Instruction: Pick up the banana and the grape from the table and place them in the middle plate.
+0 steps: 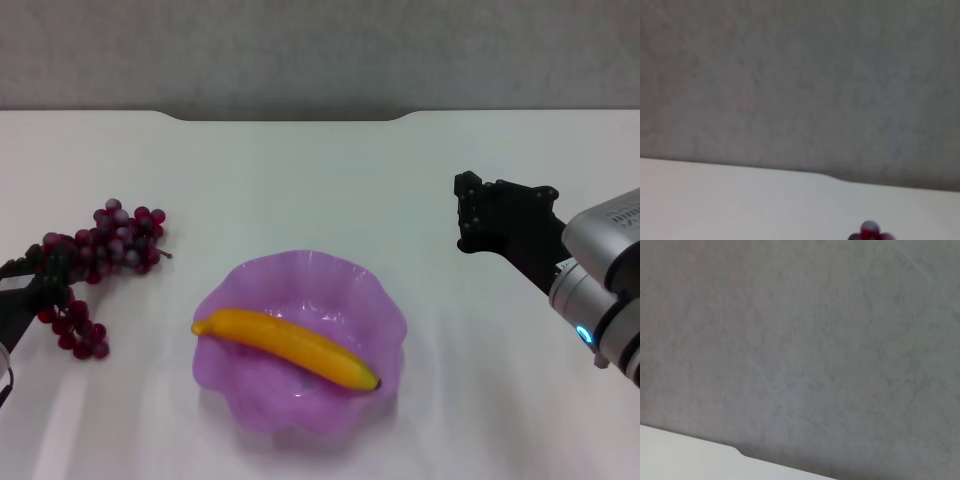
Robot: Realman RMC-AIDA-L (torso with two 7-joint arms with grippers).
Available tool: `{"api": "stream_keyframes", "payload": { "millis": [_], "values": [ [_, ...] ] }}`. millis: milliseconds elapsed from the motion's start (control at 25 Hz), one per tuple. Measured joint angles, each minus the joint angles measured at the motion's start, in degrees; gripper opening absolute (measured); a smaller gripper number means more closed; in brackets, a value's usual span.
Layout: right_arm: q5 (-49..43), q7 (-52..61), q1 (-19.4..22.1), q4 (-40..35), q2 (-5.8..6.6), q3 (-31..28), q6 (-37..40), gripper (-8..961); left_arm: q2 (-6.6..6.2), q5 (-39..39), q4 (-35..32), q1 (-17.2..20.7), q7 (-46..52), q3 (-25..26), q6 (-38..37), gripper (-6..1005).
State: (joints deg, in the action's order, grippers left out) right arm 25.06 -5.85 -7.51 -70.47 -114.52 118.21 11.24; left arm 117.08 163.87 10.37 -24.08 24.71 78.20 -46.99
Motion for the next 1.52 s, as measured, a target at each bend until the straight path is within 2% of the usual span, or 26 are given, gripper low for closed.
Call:
{"api": "stream_keyframes", "payload": {
  "millis": [200, 640, 800, 1040, 1280, 1360, 1520],
  "values": [
    [0.07, 0.08, 0.06, 0.32, 0.0, 0.0, 0.32, 24, -0.24, 0.05, 0.0, 0.02, 1.52, -2.12, -0.97, 268],
    [0.08, 0.14, 0.04, 0.43, 0.0, 0.0, 0.37, 25, -0.35, 0.61, 0.0, 0.0, 3.06, -2.54, -3.35, 266],
    [0.08, 0.14, 0.04, 0.46, 0.0, 0.0, 0.37, 25, -0.56, 0.61, 0.0, 0.28, 5.63, -3.32, -7.0, 261],
    [0.08, 0.14, 0.04, 1.1, 0.0, -0.01, 0.37, 25, -2.58, 0.6, 0.0, 2.03, 15.78, -4.55, -21.14, 259],
    [0.08, 0.14, 0.04, 1.17, 0.0, 0.0, 0.36, 25, -6.7, 0.58, -0.01, 3.12, 25.98, -8.7, -36.04, 254],
    [0.08, 0.14, 0.04, 1.24, 0.0, 0.0, 0.36, 25, -7.74, 0.56, -0.01, 2.94, 28.39, -9.86, -40.01, 253],
    [0.08, 0.14, 0.03, 1.77, 0.0, -0.01, 0.36, 26, -8.92, 0.57, 0.01, 1.53, 31.68, -13.18, -48.94, 252]
  ]
}}
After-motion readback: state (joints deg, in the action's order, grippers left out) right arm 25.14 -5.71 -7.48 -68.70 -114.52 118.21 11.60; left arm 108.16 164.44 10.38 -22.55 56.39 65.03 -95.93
